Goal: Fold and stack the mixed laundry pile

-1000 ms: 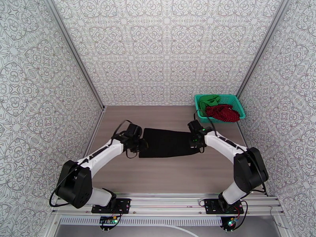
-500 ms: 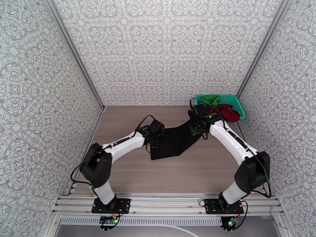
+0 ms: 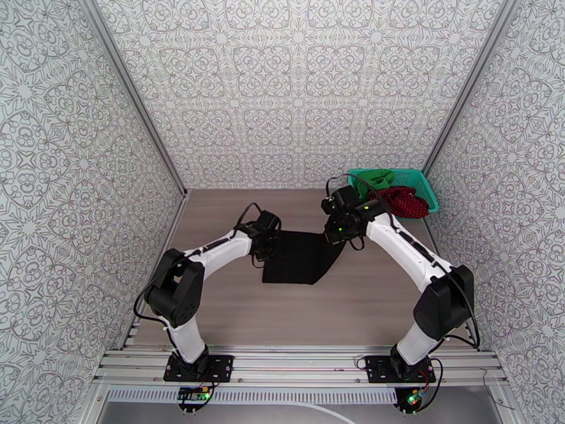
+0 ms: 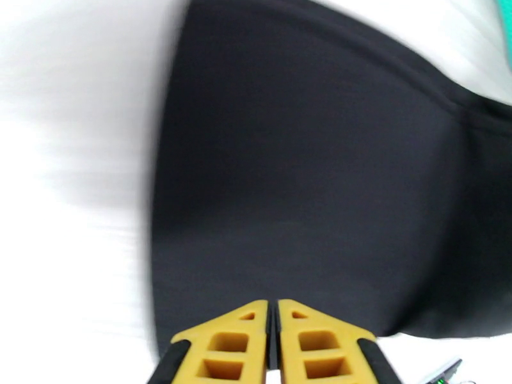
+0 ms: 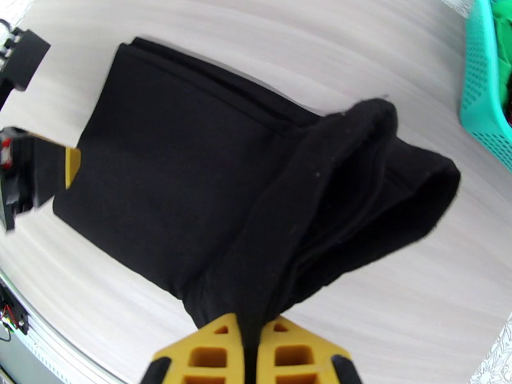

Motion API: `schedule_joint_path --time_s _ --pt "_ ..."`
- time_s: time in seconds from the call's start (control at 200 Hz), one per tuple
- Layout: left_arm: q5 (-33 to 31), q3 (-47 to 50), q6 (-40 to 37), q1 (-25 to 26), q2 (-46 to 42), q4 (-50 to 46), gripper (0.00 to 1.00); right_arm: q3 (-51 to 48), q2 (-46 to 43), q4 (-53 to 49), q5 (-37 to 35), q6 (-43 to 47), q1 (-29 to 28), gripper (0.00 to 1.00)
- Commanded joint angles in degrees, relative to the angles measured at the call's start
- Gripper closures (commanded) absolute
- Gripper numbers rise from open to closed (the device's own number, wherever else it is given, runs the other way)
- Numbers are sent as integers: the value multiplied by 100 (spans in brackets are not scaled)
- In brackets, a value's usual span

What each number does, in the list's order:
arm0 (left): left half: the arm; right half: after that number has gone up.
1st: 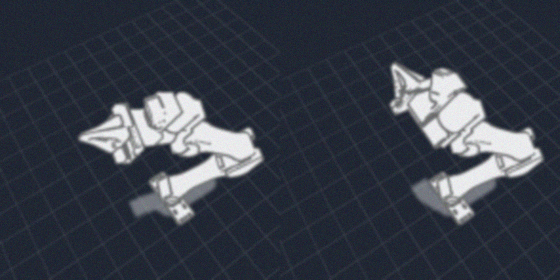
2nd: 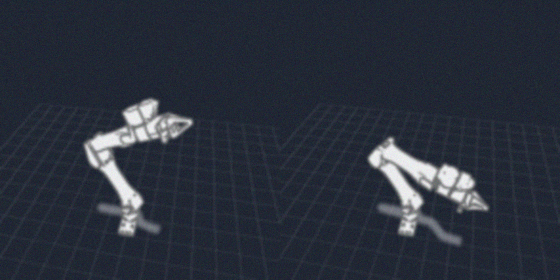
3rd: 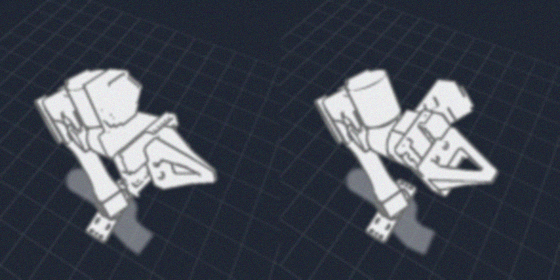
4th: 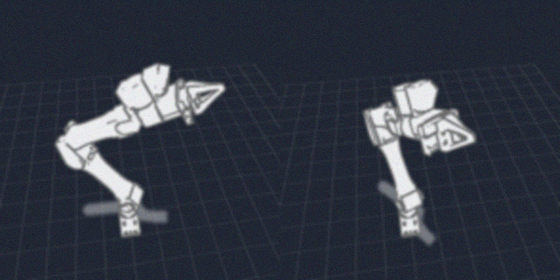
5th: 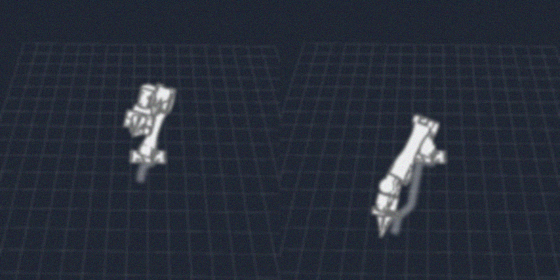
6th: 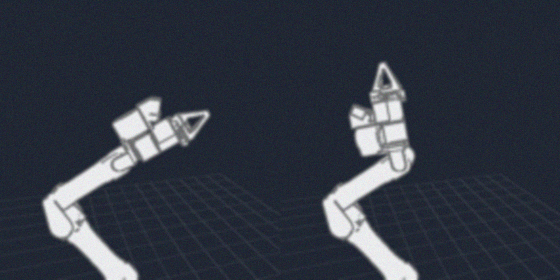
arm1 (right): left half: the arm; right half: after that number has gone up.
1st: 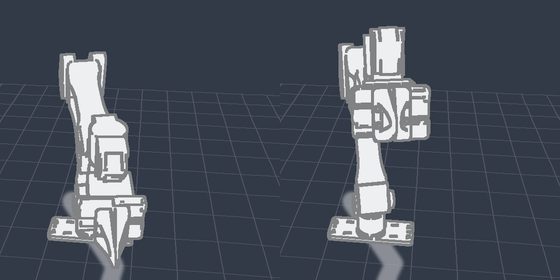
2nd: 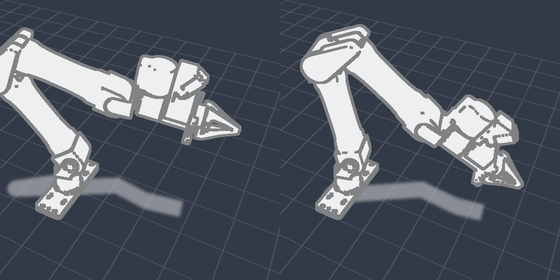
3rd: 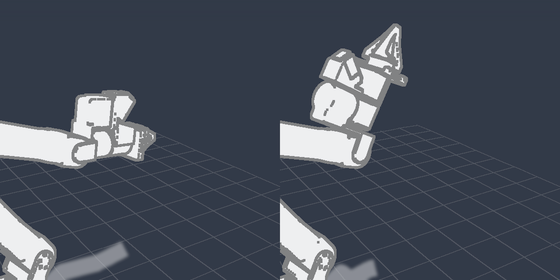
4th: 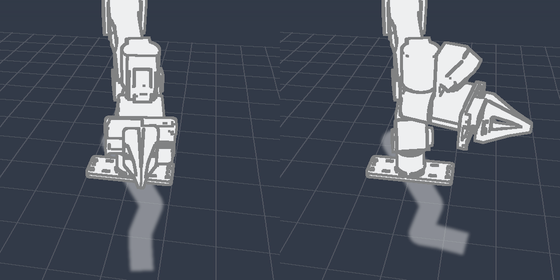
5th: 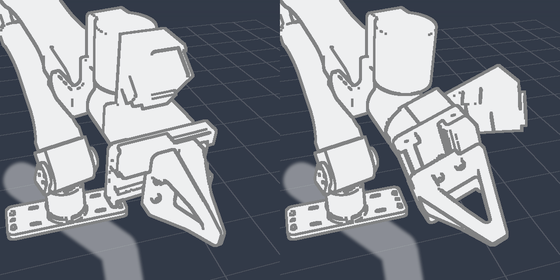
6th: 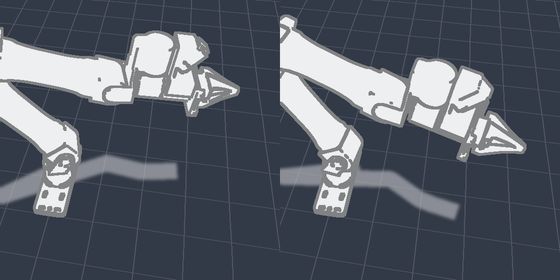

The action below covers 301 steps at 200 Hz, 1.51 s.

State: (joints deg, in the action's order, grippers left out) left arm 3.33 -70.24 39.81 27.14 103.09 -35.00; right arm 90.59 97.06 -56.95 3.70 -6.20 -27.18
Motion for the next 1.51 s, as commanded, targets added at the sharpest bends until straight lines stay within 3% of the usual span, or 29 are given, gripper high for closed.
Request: schedule_joint_path --time_s 0.0,0.19,0.35,0.68,1.501 --pt "-218 240 -252 -264 -117 -193 86 302 159 -161 40 -92 -84 100" --pt "-20 305 -382 -598 103 76 86 459 269 -306 -58 -37 -115 100" --pt "499 298 -418 -622 316 491 86 581 371 -395 -72 -4 -140 100" --pt "680 563 -422 -708 885 848 89 1022 721 -484 59 -93 -429 100" --pt "976 900 -404 -727 961 1201 91 2234 2730 61 802 -1611 -1450 99"
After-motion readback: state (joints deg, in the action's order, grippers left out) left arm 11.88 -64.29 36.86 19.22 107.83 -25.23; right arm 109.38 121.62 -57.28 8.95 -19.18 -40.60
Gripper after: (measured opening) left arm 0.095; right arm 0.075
